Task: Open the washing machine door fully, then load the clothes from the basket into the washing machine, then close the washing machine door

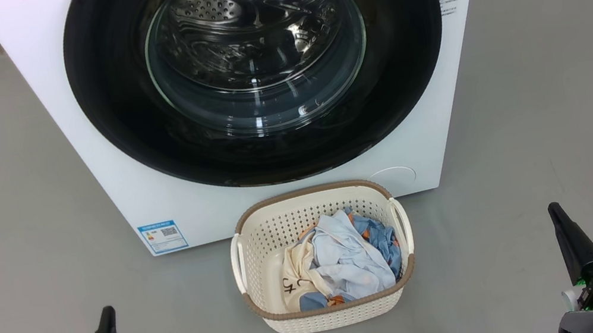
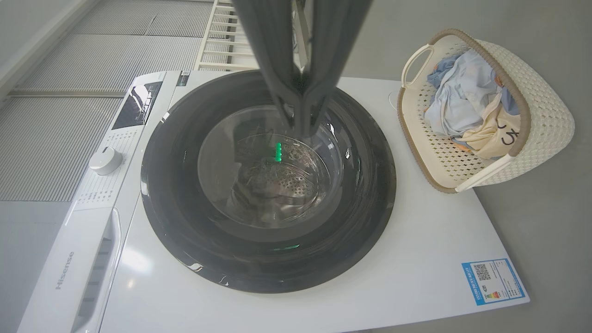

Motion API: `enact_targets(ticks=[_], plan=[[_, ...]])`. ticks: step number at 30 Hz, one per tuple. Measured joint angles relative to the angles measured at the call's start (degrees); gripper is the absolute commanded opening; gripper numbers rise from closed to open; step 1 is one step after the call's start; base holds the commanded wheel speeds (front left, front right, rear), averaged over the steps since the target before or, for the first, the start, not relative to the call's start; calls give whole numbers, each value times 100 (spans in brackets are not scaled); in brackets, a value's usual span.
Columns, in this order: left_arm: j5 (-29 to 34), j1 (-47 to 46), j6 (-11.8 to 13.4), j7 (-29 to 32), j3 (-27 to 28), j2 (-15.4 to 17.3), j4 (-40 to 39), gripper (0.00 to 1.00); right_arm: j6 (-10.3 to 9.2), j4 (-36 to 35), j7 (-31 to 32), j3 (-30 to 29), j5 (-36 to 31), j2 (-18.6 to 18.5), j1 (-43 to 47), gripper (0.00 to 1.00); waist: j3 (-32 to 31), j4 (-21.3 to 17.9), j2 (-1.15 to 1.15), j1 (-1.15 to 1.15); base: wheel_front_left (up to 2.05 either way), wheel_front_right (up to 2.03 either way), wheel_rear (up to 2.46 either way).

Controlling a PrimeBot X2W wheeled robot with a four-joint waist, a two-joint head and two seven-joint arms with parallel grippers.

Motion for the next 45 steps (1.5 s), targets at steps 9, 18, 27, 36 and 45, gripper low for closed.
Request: enact_targets(ticks=[9, 18, 27, 36, 45], plan=[[0, 0, 0, -1, 0, 0, 0, 0, 0, 0, 0, 0, 0, 0, 0, 0, 0, 0, 0, 0, 0, 0, 0], [0, 231, 3, -19, -64, -130, 311, 100, 0, 314, -18, 10, 3, 79, 187, 100, 2, 1, 0, 0, 0, 0, 0], [0, 218, 3, -161, -140, -123, 274, 100, 0, 243, -171, 109, 8, 77, 184, 100, -5, 11, 0, 1, 0, 0, 0], [29, 205, 3, -299, -225, -109, 179, 100, 0, 155, -315, 198, -13, 75, 174, 100, -1, 17, 0, 1, 0, 0, 0], [229, 175, 3, -467, -371, -59, 67, 100, 0, 27, -475, 355, -353, 52, 143, 100, 3, 15, 0, 1, 0, 0, 0]])
